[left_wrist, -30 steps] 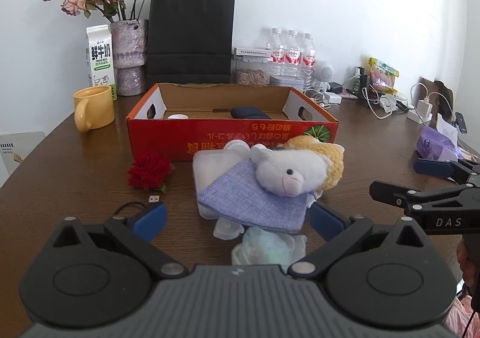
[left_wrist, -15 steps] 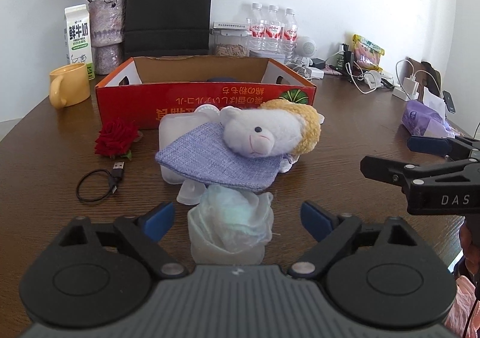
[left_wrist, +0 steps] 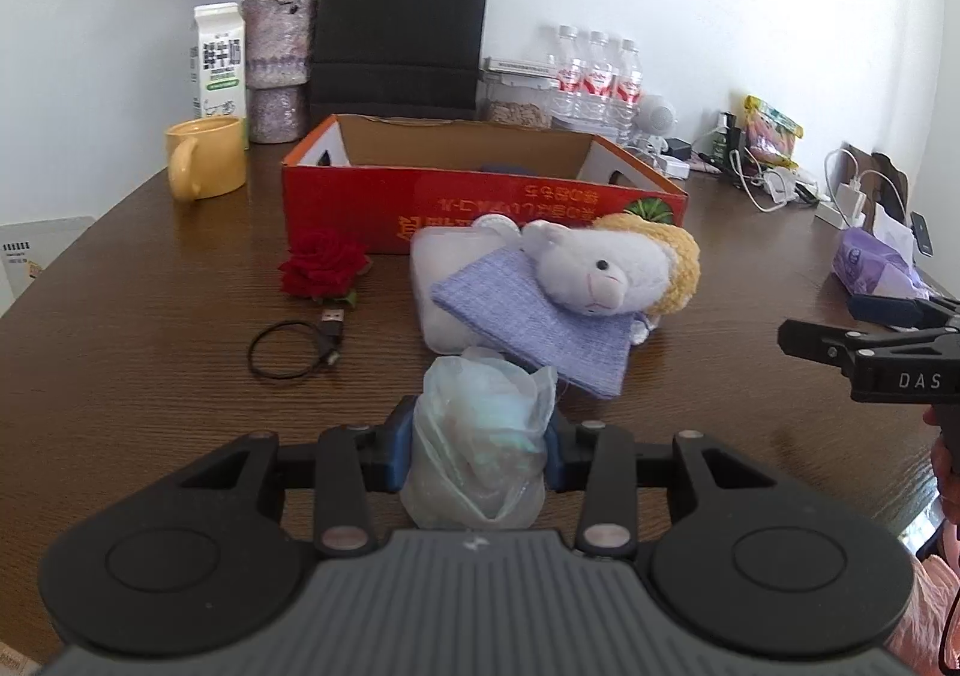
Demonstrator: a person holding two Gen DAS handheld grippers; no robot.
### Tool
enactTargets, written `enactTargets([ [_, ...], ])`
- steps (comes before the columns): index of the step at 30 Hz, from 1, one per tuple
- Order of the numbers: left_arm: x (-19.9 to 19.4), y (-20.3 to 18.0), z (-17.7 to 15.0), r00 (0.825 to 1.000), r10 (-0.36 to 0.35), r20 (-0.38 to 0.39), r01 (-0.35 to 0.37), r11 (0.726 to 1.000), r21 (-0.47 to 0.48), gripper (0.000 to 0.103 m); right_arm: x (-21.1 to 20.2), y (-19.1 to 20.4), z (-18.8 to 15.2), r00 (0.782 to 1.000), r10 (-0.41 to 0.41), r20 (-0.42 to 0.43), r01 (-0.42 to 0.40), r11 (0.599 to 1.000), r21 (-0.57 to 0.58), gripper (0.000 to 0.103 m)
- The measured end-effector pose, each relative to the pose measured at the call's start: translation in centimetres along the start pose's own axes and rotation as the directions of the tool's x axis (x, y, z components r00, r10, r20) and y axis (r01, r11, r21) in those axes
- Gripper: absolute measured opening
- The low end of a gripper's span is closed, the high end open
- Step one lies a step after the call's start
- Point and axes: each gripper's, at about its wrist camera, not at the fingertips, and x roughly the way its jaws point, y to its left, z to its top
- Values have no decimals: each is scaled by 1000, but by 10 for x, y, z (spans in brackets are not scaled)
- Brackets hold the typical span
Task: Organize objects
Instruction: 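Grasp a white bottle cap with the right tool while the left tool holds the bag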
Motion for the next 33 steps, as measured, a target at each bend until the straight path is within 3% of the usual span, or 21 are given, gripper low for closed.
enactTargets([
  [8,-7,29,25,994,90,57,-86,994,-64,41,19,-14,5,999,-32,-24,31,999,-12,103],
  [29,54,29,83,995,73,71,-70,996,-55,41,109,-52,42,991,-91,-101,87,995,-46,101],
  [33,68,28,94,995,63,74,-59,997,-50,41,131,-59,52,989,-89,-119,82,995,-62,95],
])
